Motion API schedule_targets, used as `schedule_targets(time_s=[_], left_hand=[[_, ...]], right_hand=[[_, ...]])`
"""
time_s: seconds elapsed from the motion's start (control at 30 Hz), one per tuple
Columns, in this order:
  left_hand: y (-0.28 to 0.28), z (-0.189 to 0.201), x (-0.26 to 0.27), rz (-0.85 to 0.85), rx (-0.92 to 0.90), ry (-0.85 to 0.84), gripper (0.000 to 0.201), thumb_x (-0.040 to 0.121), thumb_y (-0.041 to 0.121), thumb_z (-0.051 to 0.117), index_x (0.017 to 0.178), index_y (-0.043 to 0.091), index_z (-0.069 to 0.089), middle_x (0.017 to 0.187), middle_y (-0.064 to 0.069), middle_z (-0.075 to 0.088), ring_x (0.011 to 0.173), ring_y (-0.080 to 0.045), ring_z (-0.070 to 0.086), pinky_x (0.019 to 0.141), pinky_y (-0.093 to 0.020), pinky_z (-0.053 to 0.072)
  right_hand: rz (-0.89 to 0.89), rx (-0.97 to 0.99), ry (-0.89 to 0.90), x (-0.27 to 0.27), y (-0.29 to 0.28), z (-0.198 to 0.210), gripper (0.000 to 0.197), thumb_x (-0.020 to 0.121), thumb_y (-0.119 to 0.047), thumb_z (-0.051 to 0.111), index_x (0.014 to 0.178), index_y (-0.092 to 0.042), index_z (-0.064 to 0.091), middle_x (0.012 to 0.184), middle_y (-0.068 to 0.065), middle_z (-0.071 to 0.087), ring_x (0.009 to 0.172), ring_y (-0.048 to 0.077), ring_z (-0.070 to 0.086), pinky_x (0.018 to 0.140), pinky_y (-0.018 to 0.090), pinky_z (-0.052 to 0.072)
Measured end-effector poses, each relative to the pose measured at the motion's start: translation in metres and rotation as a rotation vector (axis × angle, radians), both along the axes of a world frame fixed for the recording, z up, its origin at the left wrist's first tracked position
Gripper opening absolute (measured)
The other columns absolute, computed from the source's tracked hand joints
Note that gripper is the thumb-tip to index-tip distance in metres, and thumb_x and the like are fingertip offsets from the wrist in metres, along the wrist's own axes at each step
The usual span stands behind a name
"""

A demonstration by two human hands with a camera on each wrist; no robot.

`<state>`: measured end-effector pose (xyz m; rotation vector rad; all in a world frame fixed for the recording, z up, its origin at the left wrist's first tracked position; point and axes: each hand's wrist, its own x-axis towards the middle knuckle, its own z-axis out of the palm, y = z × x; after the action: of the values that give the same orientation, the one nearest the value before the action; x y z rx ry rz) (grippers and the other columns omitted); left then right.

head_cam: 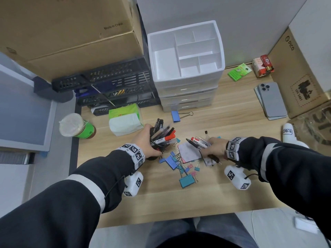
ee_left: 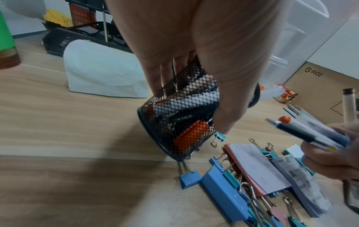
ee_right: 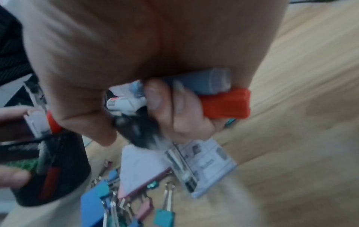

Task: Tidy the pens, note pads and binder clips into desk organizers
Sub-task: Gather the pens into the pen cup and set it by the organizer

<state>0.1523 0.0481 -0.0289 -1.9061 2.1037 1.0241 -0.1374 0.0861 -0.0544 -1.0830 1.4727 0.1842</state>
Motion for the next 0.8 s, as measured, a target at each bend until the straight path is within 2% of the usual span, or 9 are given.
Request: schedule_targets(time_s=[0.1,0.17,0.27,0.37,0.47,0.53,0.6,0.7,0.8], left_hand=[[0.000,0.001,-0.001,0.000,-0.002,-0.007,0.096,0.051,0.039,0.093,0.127,0.019,0.038,0.104,0.003,0.063,0.089,-0.018,0.064,0.081,-0.038,0.057],[-0.001,0.001,-0.002,0.006,-0.001,-0.003,0.096,0.050,0.039,0.093,0.126,0.019,0.039,0.104,0.004,0.063,0.090,-0.018,0.064,0.082,-0.039,0.057],[-0.001,0.002,-0.004,0.006,-0.002,-0.002,0.096,0.050,0.038,0.093,0.126,0.019,0.039,0.104,0.004,0.062,0.091,-0.018,0.063,0.082,-0.040,0.057],[-0.002,0.002,-0.006,0.011,-0.004,-0.003,0.097,0.051,0.038,0.094,0.128,0.019,0.038,0.104,0.004,0.062,0.091,-0.018,0.063,0.083,-0.038,0.056],[-0.004,0.004,-0.008,0.004,0.005,0.000,0.096,0.051,0.039,0.093,0.127,0.020,0.038,0.103,0.005,0.062,0.090,-0.018,0.063,0.081,-0.037,0.056],[-0.006,0.004,-0.011,-0.006,0.013,0.007,0.096,0.051,0.038,0.093,0.126,0.020,0.037,0.102,0.005,0.061,0.089,-0.017,0.063,0.079,-0.035,0.056],[-0.006,0.005,-0.014,-0.012,0.018,0.018,0.093,0.052,0.038,0.093,0.124,0.020,0.037,0.100,0.004,0.061,0.087,-0.016,0.062,0.076,-0.032,0.054],[-0.007,0.006,-0.021,-0.015,0.024,0.048,0.092,0.051,0.036,0.094,0.123,0.021,0.037,0.099,0.004,0.062,0.086,-0.016,0.063,0.074,-0.030,0.053],[-0.008,0.007,-0.028,-0.018,0.031,0.067,0.094,0.050,0.038,0.095,0.123,0.020,0.038,0.100,0.005,0.061,0.087,-0.016,0.063,0.077,-0.032,0.054]], right_hand=[[-0.137,0.091,-0.081,0.005,-0.005,0.004,0.009,0.076,-0.011,0.062,0.070,-0.004,0.060,0.052,0.008,0.060,0.039,0.018,0.051,0.039,0.019,0.040],[-0.228,0.123,-0.149,0.007,-0.007,0.004,0.011,0.077,-0.005,0.057,0.066,-0.002,0.056,0.047,0.007,0.055,0.034,0.017,0.042,0.035,0.018,0.033],[-0.403,0.144,-0.245,0.006,-0.011,0.005,0.003,0.077,0.000,0.054,0.075,-0.002,0.052,0.055,0.010,0.056,0.039,0.017,0.041,0.036,0.018,0.034],[-0.578,0.161,-0.382,0.006,-0.019,0.009,0.014,0.078,0.002,0.050,0.087,-0.007,0.044,0.062,0.006,0.052,0.039,0.012,0.037,0.034,0.017,0.033],[-0.718,0.222,-0.560,0.010,-0.026,0.017,0.024,0.068,0.002,0.051,0.082,-0.013,0.039,0.066,0.004,0.047,0.037,0.009,0.034,0.031,0.017,0.031],[-0.753,0.232,-0.652,0.016,-0.032,0.024,0.029,0.056,-0.003,0.059,0.074,-0.013,0.039,0.070,0.004,0.043,0.036,0.007,0.032,0.031,0.016,0.028],[-0.770,0.225,-0.721,0.025,-0.038,0.030,0.028,0.051,-0.005,0.062,0.070,-0.012,0.041,0.072,0.004,0.038,0.035,0.007,0.029,0.032,0.016,0.025],[-0.808,0.223,-0.813,0.041,-0.047,0.039,0.020,0.061,-0.002,0.053,0.069,-0.013,0.038,0.074,0.002,0.038,0.034,0.005,0.029,0.031,0.016,0.023],[-0.821,0.218,-0.855,0.055,-0.054,0.046,0.020,0.064,-0.002,0.054,0.071,-0.013,0.038,0.070,0.000,0.034,0.034,0.005,0.029,0.030,0.017,0.024]])
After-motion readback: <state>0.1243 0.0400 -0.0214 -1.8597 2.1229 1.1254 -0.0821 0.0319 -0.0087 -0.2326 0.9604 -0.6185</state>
